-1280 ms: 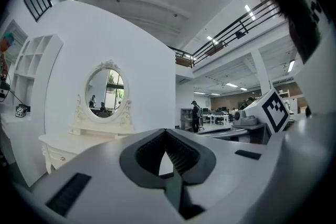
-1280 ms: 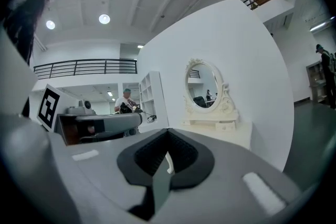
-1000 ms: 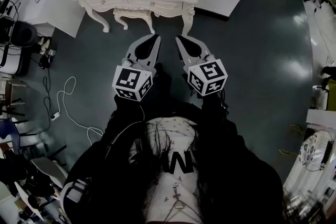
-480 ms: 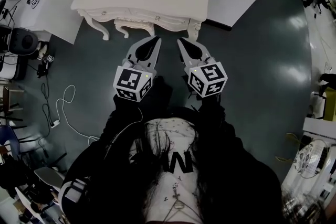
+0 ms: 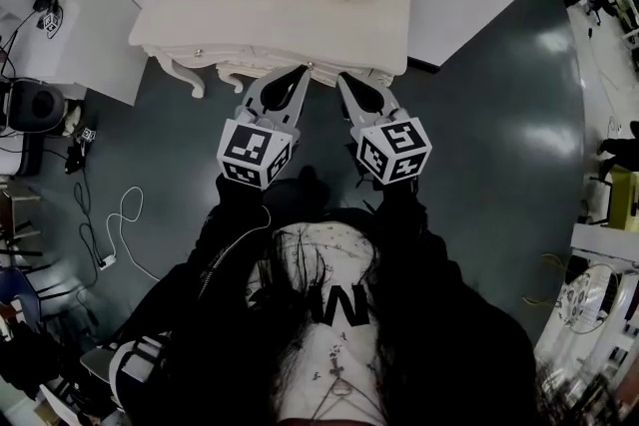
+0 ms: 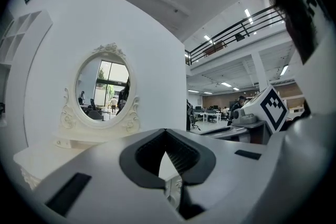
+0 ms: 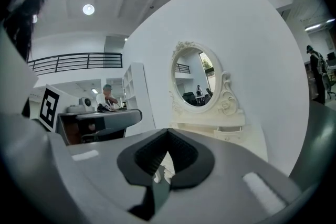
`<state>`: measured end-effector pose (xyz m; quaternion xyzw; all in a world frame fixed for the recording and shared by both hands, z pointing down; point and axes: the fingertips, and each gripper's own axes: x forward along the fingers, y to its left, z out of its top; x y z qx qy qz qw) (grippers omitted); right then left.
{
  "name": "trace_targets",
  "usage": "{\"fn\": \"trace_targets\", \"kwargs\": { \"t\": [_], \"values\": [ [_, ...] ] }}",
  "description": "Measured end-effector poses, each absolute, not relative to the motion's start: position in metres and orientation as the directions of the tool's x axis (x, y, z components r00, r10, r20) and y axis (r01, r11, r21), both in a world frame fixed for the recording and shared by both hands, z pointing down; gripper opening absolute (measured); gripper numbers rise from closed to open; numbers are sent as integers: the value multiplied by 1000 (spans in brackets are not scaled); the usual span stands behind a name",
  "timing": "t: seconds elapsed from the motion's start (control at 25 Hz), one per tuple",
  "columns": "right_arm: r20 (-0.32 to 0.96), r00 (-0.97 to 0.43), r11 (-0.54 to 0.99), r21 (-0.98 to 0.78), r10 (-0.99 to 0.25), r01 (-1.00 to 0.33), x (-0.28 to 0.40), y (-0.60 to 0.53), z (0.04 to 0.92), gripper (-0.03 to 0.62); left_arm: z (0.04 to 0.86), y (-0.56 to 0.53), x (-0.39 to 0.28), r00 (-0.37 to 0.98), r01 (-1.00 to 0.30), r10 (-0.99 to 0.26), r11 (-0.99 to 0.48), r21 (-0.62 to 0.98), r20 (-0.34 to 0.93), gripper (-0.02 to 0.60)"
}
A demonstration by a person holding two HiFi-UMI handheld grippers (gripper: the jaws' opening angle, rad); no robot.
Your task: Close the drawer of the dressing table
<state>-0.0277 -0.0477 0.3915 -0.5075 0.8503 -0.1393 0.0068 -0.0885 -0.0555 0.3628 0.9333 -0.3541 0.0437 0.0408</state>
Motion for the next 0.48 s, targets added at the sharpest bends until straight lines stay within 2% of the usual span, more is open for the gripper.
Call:
{"fn": "trace_targets", "kwargs": {
  "t": [0.48],
  "values": [
    [216,-349,303,-219,-912,-927,-17,-93,415,8,390,-112,-77,830,-555,-541,-826,103,135,0]
  ]
}}
